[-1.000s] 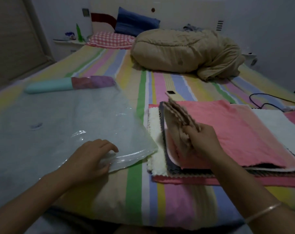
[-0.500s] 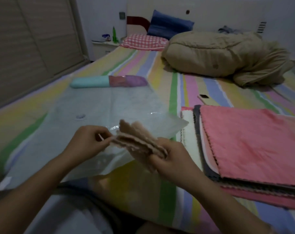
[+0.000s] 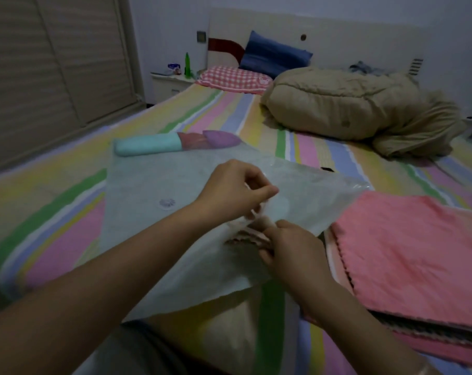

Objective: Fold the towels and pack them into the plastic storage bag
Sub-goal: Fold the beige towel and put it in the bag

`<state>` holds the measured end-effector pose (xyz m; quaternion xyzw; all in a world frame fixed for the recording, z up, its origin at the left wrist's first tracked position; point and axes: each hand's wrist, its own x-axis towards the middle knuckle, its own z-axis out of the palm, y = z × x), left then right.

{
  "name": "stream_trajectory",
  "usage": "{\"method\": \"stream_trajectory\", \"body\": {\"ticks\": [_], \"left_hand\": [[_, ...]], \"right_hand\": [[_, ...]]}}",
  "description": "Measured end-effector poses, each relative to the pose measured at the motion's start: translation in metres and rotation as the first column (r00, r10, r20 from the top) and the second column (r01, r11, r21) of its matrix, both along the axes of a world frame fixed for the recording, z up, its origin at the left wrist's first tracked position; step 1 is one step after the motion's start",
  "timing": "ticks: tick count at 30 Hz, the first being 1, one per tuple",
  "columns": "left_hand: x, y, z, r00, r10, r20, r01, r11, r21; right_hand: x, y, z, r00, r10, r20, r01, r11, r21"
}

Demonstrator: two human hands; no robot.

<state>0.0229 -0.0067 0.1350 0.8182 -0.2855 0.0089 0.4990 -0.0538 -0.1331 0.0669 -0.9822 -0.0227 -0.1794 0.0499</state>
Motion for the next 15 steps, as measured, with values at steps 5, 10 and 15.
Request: {"method": "stream_trajectory", "body": {"ticks": [5, 10, 15], "left_hand": [[0.003, -0.004, 0.001, 0.987, -0.029, -0.155, 0.002, 0.986, -0.169], [0.050, 0.050, -0.016, 0.983, 0.107, -0.147, -0.139, 0.965, -0.222], [0.145, 0.189, -0.099, 0.767, 0.640, -0.047, -0.639, 0.757, -0.133]], "right_hand": [[0.058, 0.017, -0.003, 0.987, -0.006, -0.158, 0.052, 0.956, 0.289], [0.120, 0.051, -0.011, 0.991, 0.082, -0.109, -0.045, 0.951, 0.307], [0.178, 0.085, -0.018, 0.993, 0.109, -0.047, -0.085, 0.930, 0.359]]}}
